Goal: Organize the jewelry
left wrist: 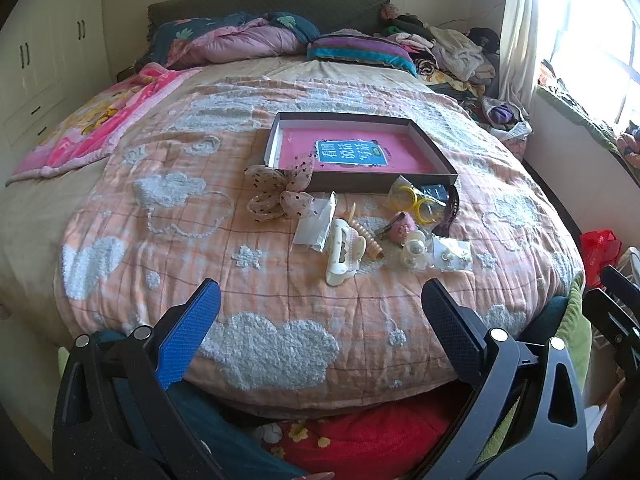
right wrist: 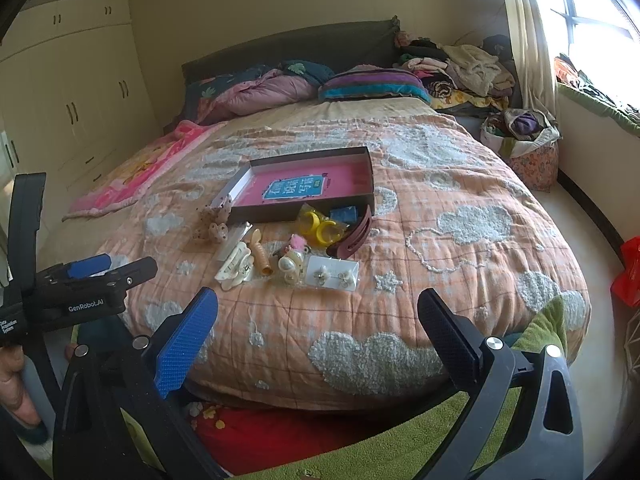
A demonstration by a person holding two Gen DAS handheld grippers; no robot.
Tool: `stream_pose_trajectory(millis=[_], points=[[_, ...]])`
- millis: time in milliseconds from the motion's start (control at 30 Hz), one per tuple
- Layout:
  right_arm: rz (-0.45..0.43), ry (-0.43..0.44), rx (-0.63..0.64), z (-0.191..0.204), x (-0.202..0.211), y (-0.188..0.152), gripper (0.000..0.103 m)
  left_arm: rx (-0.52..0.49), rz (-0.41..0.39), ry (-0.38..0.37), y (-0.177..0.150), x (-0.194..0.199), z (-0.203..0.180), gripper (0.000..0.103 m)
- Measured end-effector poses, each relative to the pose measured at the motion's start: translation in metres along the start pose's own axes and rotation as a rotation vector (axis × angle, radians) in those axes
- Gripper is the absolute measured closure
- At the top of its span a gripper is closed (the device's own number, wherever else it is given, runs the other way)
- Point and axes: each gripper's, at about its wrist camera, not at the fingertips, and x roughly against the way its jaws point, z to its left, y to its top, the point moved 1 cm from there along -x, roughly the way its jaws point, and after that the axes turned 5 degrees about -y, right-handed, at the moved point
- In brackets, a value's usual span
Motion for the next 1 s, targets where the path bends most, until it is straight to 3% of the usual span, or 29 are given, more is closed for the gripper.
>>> stream_pose_trajectory(millis=[1000], points=[[0.0, 0.012, -0.016, -0.0029, 0.0012, -0.0023, 0.004, 0.009, -0.026, -0.004, 0.0039, 0.0078, 0.0, 0.009]])
